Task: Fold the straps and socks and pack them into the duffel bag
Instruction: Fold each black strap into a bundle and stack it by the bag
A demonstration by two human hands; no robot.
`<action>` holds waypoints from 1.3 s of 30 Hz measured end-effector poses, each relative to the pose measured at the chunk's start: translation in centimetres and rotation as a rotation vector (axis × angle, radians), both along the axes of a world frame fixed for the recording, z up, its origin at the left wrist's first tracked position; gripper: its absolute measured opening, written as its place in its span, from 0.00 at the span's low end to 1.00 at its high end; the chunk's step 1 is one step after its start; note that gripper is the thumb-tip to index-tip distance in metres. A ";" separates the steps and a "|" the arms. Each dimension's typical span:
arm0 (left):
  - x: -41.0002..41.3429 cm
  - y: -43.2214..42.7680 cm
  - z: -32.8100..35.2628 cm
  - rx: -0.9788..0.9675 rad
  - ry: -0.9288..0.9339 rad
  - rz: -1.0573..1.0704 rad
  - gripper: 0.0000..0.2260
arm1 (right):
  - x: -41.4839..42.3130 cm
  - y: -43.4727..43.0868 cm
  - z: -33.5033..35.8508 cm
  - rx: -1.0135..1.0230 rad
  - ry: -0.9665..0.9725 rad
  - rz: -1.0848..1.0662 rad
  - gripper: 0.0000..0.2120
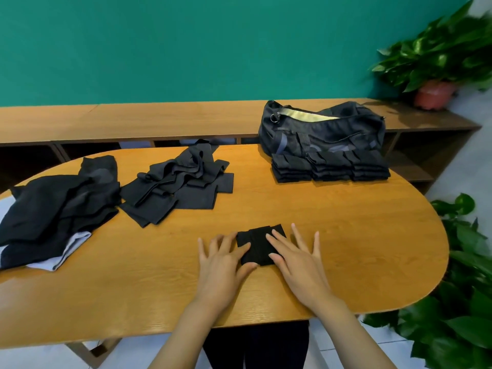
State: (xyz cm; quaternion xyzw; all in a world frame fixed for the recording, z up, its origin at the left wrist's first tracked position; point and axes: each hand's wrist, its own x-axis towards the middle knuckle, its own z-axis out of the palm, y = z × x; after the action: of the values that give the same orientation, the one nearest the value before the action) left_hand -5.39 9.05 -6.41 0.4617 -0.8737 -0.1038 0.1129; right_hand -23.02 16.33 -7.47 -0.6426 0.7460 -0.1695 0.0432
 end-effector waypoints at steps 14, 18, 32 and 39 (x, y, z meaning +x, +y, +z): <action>-2.9 -5.9 0.5 0.032 0.038 -0.015 0.29 | -1.0 -4.0 0.7 -0.057 0.327 0.098 0.24; -3.8 -7.7 -0.3 -0.012 0.109 0.013 0.44 | -2.3 -5.3 0.4 -0.010 0.314 0.029 0.27; -4.5 -9.2 -1.6 0.048 0.185 0.083 0.47 | -11.6 -14.3 6.5 -0.075 0.248 -0.171 0.29; -4.4 -9.0 -0.6 0.132 0.145 0.098 0.24 | -14.1 -16.3 5.3 -0.006 0.028 -0.123 0.15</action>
State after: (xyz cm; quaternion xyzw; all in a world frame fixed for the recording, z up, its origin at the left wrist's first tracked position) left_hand -9.78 0.03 -6.98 0.5017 -0.8308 -0.1886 0.1502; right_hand -37.16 -0.01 -2.20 -0.5979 0.7841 -0.1654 0.0204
